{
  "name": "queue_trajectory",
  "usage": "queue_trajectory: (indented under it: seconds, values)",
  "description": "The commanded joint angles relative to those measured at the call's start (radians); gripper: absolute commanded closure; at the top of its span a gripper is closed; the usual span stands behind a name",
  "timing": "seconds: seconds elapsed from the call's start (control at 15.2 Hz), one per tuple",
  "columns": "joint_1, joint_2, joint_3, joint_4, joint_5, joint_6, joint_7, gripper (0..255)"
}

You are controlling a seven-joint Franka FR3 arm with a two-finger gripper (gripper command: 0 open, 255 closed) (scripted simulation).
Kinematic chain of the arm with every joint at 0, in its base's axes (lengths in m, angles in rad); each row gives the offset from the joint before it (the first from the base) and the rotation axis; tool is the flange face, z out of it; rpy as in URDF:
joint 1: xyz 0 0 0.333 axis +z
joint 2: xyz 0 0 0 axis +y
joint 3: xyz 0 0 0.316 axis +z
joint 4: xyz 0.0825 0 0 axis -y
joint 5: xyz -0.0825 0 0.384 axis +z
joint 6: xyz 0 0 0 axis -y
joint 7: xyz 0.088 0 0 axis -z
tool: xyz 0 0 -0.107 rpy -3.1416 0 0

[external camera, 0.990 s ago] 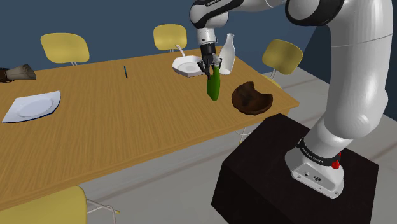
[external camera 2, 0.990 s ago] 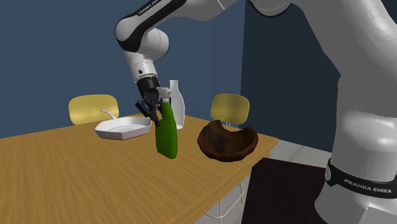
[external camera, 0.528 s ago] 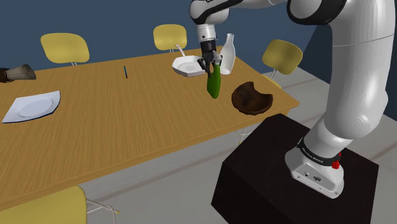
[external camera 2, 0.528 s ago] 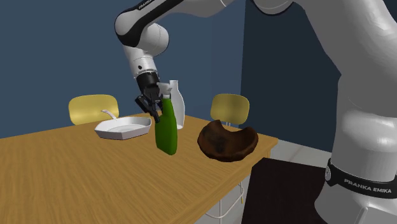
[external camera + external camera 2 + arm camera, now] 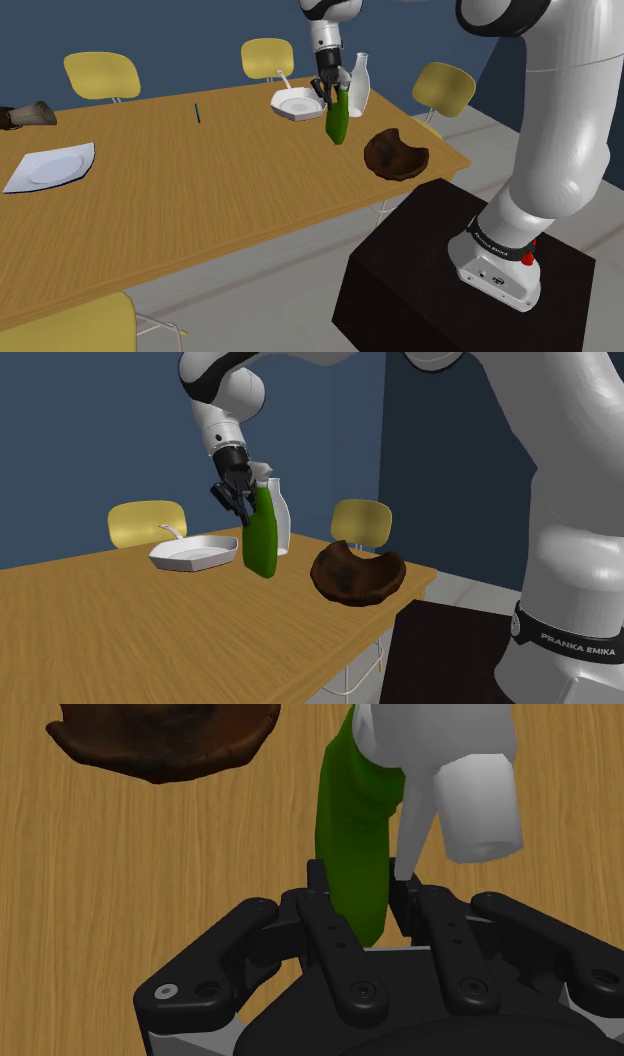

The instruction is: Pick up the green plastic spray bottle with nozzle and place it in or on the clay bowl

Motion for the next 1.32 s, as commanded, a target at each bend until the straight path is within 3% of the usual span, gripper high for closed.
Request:
queue_trajectory:
  seconds: [0.0, 1.25]
  values:
    - [-0.001, -0.007, 0.0, 0.018, 0.0, -0.025, 0.003, 255]
    - [-0.007, -0.001, 0.004, 0.282, 0.009, -0.281, 0.038, 255]
